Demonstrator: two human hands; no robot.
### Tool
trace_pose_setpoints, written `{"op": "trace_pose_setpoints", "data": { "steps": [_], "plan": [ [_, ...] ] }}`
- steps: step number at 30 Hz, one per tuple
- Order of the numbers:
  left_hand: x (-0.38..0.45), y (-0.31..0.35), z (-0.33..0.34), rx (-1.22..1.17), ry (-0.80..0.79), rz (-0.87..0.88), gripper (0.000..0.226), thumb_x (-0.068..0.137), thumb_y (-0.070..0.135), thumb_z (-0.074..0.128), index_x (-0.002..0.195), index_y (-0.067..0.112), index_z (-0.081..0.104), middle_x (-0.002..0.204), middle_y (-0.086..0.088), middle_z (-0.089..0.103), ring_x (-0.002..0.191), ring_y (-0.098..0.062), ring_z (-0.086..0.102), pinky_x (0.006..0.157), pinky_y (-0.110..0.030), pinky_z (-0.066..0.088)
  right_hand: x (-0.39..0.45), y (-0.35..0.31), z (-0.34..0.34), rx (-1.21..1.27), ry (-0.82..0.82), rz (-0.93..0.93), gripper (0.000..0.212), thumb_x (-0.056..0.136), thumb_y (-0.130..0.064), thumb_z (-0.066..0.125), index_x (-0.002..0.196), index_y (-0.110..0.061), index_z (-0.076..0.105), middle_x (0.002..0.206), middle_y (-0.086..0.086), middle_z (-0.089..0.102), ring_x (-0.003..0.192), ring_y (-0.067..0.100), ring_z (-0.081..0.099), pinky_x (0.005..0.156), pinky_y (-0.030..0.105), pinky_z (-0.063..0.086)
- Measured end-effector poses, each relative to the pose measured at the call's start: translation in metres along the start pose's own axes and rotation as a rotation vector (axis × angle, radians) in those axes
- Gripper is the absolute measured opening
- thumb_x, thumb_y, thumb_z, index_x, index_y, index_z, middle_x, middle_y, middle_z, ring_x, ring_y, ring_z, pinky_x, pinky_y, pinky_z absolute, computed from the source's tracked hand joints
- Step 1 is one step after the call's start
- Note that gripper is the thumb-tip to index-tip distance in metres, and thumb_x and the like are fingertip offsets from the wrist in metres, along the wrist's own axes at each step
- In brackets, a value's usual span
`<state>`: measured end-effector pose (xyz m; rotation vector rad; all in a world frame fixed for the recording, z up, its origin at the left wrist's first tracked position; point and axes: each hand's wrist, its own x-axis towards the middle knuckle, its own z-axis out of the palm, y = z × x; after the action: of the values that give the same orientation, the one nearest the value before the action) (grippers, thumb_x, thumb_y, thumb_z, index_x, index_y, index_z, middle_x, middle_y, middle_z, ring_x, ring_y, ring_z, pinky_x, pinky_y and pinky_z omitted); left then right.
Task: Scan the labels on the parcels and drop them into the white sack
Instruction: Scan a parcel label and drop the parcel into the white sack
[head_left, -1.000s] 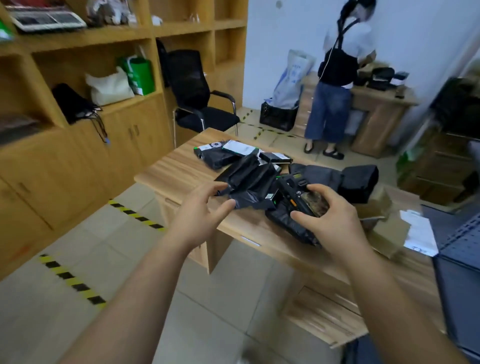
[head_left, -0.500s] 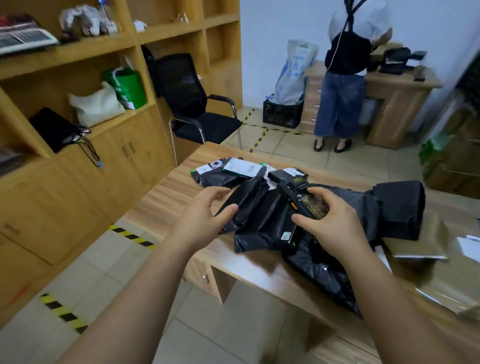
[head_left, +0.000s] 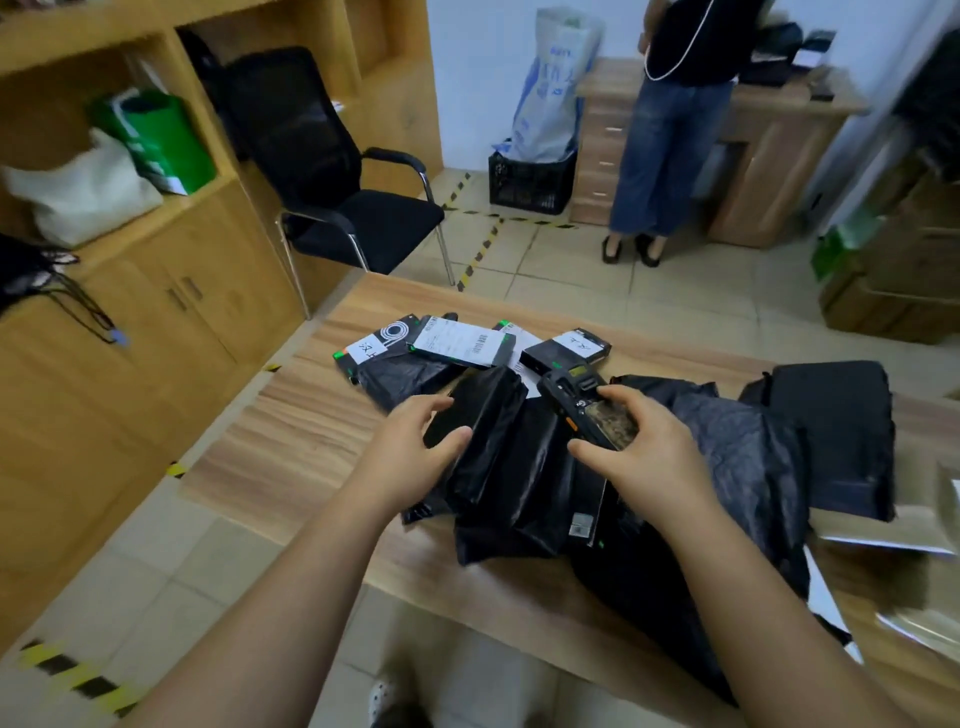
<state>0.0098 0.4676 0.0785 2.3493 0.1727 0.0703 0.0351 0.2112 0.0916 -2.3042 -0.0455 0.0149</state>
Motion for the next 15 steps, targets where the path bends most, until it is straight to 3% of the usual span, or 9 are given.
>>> {"op": "trace_pose_setpoints", "data": {
  "steps": [8, 12, 15],
  "plan": [
    [0.051, -0.051, 0.036, 0.051, -0.191, -0.071, 0.068, 0.085, 0.047, 0.07, 0.141, 0.016, 0.047, 0.144, -0.006, 0.047, 0.133, -0.022, 0.043, 0.111, -0.035, 0.035, 0.003, -0.004, 0.038, -0.058, 0.033, 0.17, 0.063, 0.072, -0.043, 0.083, 0.13, -0.039, 0.056, 0.125, -0.014, 0.056, 0.113, 0.009, 0.056, 0.094, 0.033, 0.048],
    [0.062, -0.083, 0.054, 0.193, -0.341, -0.156, 0.094, 0.072, 0.067, 0.071, 0.147, 0.023, 0.036, 0.154, -0.003, 0.029, 0.139, -0.028, 0.035, 0.114, -0.044, 0.033, 0.006, -0.01, 0.06, -0.08, 0.043, 0.215, 0.064, 0.073, -0.044, 0.081, 0.131, -0.04, 0.054, 0.128, -0.013, 0.055, 0.114, 0.01, 0.055, 0.096, 0.036, 0.049],
    [0.071, -0.105, 0.056, 0.086, -0.423, -0.231, 0.098, 0.07, 0.063, 0.076, 0.149, 0.021, 0.035, 0.152, -0.004, 0.035, 0.135, -0.027, 0.04, 0.112, -0.045, 0.036, 0.004, -0.012, 0.073, -0.095, 0.066, 0.252, 0.065, 0.073, -0.045, 0.082, 0.131, -0.04, 0.054, 0.128, -0.013, 0.055, 0.114, 0.009, 0.055, 0.096, 0.032, 0.047]
  ]
}}
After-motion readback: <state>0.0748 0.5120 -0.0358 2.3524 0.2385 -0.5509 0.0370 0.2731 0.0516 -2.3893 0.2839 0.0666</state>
